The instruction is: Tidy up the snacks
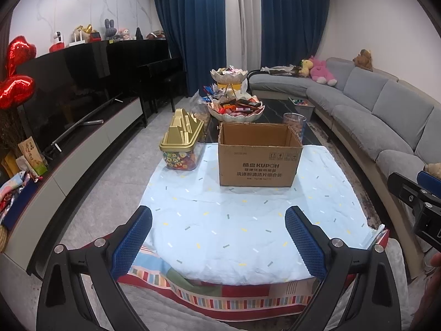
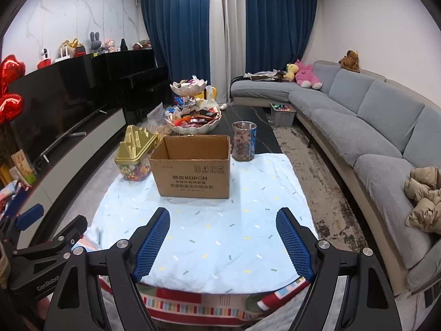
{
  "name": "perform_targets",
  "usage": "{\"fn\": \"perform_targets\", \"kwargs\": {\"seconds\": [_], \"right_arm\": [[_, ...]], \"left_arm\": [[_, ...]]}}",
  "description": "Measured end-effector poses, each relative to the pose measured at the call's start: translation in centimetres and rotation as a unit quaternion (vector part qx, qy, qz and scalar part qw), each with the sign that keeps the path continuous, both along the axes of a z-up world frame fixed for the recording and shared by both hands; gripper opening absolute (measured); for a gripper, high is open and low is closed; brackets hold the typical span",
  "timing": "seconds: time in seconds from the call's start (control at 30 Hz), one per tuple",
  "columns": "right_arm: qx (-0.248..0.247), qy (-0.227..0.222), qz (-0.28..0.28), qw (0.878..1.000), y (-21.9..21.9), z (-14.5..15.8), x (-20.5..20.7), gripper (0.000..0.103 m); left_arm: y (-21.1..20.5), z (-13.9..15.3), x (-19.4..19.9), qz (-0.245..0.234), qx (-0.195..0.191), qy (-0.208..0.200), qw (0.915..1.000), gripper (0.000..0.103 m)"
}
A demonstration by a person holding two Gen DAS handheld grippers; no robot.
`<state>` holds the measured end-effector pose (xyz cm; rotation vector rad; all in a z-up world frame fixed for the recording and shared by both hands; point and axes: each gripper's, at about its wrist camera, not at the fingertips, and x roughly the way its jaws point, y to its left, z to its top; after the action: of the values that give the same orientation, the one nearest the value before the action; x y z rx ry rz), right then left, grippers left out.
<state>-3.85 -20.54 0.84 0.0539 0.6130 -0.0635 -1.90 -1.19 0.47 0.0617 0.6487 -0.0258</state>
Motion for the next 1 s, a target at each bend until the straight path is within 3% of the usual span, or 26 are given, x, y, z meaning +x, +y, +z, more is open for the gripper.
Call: {"fn": "perform_targets", "kwargs": {"seconds": [1.0], "right_arm": [[0.002, 0.0, 0.0, 1.0, -0.24, 0.13, -0.11, 0.08]], "left_arm": [[-0.43, -0.46, -0.2, -0.004, -0.004, 0.003, 1.0, 0.099]]}}
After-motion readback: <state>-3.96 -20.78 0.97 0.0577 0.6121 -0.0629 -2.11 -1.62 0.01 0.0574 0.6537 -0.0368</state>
